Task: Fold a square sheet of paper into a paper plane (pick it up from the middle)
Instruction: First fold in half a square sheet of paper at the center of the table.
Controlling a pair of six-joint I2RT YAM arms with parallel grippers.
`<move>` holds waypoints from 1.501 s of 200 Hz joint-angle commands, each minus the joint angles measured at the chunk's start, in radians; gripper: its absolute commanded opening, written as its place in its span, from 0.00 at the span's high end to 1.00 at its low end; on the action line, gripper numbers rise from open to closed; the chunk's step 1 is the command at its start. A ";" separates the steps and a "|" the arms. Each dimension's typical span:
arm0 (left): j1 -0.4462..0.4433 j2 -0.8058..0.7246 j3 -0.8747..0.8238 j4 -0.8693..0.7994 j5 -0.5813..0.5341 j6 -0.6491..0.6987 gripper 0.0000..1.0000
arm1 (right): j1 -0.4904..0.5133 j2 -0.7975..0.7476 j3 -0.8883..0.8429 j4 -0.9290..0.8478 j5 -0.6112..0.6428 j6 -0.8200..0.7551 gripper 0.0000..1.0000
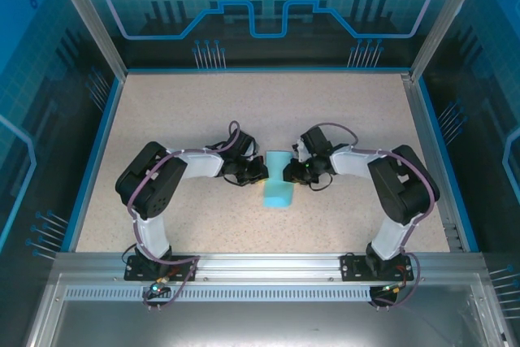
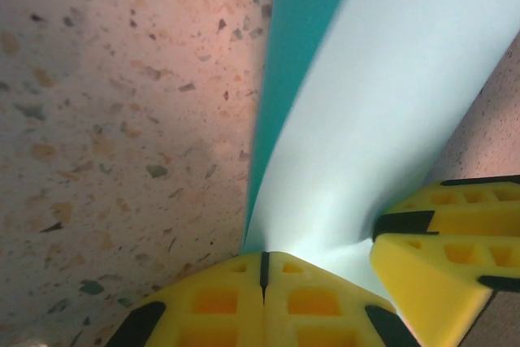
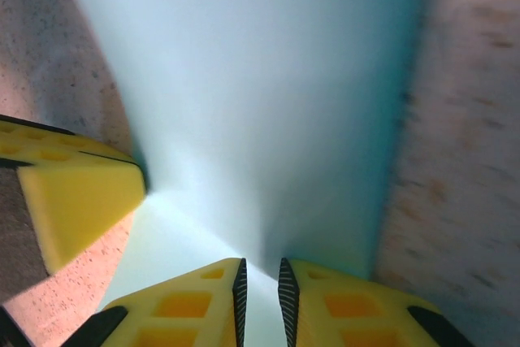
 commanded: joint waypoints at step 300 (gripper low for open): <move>-0.005 0.079 -0.051 -0.179 -0.145 -0.014 1.00 | -0.076 0.041 0.085 0.201 -0.061 0.050 0.91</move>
